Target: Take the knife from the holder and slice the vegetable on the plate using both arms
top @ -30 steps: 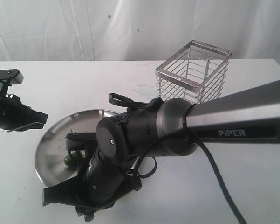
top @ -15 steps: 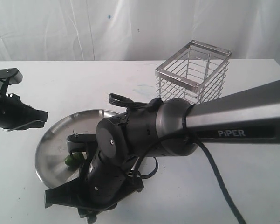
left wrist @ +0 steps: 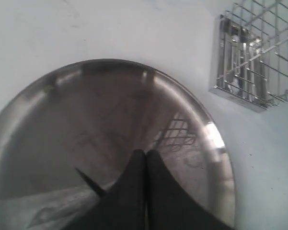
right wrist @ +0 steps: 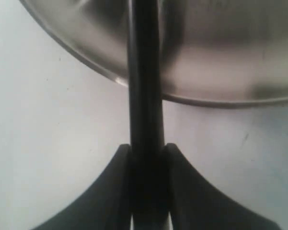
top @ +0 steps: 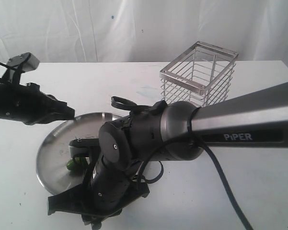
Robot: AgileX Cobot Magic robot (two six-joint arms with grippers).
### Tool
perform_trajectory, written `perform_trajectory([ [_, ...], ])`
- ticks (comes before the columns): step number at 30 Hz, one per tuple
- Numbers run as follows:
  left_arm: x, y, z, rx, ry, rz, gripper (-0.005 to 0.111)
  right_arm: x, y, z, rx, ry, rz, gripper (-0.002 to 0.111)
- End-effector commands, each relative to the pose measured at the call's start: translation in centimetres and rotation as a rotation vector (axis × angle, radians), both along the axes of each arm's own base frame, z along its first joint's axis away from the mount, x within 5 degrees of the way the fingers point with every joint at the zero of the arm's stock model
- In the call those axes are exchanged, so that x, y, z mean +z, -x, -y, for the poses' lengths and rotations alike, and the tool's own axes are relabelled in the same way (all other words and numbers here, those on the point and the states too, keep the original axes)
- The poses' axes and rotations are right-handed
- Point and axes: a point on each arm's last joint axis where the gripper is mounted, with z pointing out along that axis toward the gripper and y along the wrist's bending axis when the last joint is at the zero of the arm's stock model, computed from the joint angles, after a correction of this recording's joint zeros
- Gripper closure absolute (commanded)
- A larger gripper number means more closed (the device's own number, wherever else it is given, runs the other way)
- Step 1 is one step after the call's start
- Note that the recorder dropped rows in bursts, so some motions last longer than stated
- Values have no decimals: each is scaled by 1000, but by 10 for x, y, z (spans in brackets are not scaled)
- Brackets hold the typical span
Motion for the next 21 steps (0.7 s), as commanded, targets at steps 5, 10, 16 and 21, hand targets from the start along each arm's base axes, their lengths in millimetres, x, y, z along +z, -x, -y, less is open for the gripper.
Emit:
perform_trajectory([
  [5,-30,-6,22,-37,-50,-49,107,0,-1,-1,6,0,10,108],
  [10,-50,-10,23,-37,-57,-111,107,0,-1,-1,4,-1,11,108],
  [16,-66,-11,23,-41,-65,-159,107,0,-1,-1,-9,-1,6,108],
  [21,-83,-11,21,-32,-94,-204,107,0,-1,-1,-21,0,-1,108],
])
